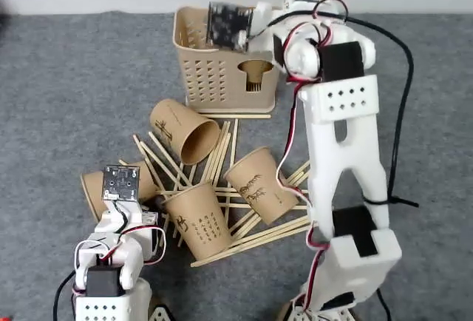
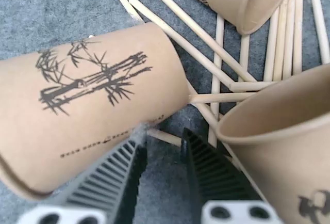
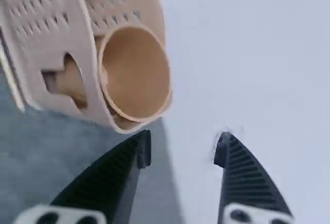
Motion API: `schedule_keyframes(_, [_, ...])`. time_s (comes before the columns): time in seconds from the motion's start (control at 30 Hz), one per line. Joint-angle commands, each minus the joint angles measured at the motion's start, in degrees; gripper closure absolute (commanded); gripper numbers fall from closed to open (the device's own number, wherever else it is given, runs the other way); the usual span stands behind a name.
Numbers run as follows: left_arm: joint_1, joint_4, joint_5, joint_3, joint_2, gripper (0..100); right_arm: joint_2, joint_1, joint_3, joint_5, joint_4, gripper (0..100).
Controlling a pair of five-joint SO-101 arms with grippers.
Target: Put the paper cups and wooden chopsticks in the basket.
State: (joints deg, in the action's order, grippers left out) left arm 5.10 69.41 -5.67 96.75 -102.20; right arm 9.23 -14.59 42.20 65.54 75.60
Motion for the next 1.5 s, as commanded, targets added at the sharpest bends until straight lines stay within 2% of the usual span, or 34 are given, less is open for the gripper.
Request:
schedule_keyframes(0.0, [0.18,0.18,0.26,-0.22,0.0,89,-7.08,-1.01,3.16,-16.62,9.01,78.3])
schedule_keyframes(0.13, [0.18,0.18,0.26,-0.22,0.0,89,-7.6,1.27,3.08,-29.45,16.22,78.2])
schedule_keyframes(0.43, [0.18,0.18,0.26,-0.22,0.0,89,-6.29,11.91,2.9,-54.51,17.45,78.3])
schedule_keyframes(0.73, [-2.2,0.09,0.35,-0.22,0.0,89,-4.35,26.42,2.9,-72.35,26.59,78.0])
schedule_keyframes(1.0, [-3.08,-0.18,0.26,-0.22,0.0,89,-4.44,36.53,2.9,-73.58,26.51,78.0])
schedule_keyframes(1.17, [-3.08,-1.67,0.26,-0.22,0.0,89,-4.26,38.11,2.9,-73.67,26.33,78.0])
schedule_keyframes(1.27, [-3.08,-10.11,0.44,-0.48,0.0,89,-4.26,36.7,2.9,-73.58,25.98,78.0])
schedule_keyframes(1.47, [-6.68,-36.31,0.44,-3.12,0.0,89,-3.91,32.31,2.9,-73.76,25.98,78.0])
